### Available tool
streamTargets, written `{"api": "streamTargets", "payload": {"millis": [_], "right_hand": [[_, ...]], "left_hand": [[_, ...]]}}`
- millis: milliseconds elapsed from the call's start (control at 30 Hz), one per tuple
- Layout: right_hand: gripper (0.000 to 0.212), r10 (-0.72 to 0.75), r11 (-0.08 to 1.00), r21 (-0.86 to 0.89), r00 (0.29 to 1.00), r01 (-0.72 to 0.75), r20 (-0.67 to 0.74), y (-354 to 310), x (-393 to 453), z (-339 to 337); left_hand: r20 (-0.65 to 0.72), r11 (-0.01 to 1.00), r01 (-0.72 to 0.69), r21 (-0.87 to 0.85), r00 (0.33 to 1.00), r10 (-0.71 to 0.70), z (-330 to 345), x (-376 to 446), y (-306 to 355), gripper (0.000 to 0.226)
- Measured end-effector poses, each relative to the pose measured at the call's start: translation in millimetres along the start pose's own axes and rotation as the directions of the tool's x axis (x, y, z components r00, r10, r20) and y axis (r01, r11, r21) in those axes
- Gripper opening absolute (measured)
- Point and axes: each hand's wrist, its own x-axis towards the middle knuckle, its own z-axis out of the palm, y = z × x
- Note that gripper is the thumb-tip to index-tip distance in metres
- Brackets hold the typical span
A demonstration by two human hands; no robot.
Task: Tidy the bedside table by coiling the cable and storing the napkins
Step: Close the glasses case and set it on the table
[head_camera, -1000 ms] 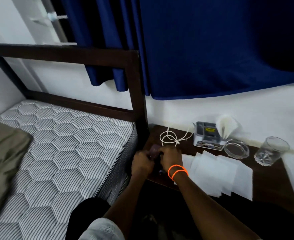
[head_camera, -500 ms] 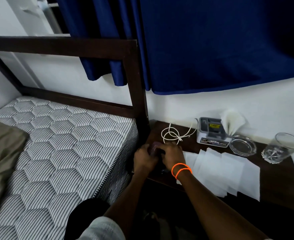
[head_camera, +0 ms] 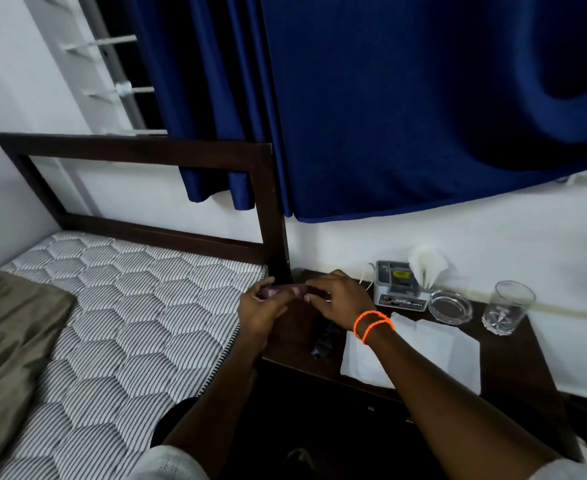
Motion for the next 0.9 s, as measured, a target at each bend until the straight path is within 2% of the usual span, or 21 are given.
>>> {"api": "streamTargets", "payload": {"millis": [167, 233, 300, 400, 567, 700, 833, 900], "right_hand": [[0.033, -0.131, 0.976, -0.166, 0.988, 0.143, 0.082, -22, 6, -38], [0.035, -0.192, 0.947, -0.245, 0.977, 0.209, 0.094, -30, 9, -51], [0.034, -0.255, 0.903, -0.331, 0.962, 0.273, 0.098, -38, 14, -61], [0.029, -0.351, 0.802, -0.481, 0.931, 0.353, 0.097, -48, 19, -75], [0.026, -0.416, 0.711, -0.619, 0.909, 0.334, 0.012, -61, 24, -98], [0.024, -0.447, 0.660, -0.693, 0.893, 0.290, -0.052, -74, 27, -116], [0.024, -0.429, 0.667, -0.699, 0.900, 0.258, -0.078, -89, 31, -131], [0.024, -0.363, 0.732, -0.641, 0.928, 0.230, -0.081, -94, 36, -139]], "left_hand": [[0.140, 0.983, 0.050, -0.176, 0.990, -0.025, -9, -16, 21, 0.072], [0.187, 0.978, 0.060, -0.201, 0.982, -0.022, -9, -22, 33, 0.062], [0.225, 0.974, 0.066, -0.218, 0.974, -0.015, -7, -28, 48, 0.051], [0.257, 0.961, 0.082, -0.264, 0.966, -0.012, -3, -35, 70, 0.048], [0.296, 0.955, 0.054, -0.293, 0.954, 0.037, 5, -43, 104, 0.023], [0.319, 0.944, 0.038, -0.329, 0.945, 0.073, 7, -47, 123, 0.032], [0.336, 0.929, 0.041, -0.367, 0.937, 0.091, 7, -49, 140, 0.028], [0.359, 0.935, 0.036, -0.352, 0.928, 0.100, 9, -53, 148, 0.031]]}}
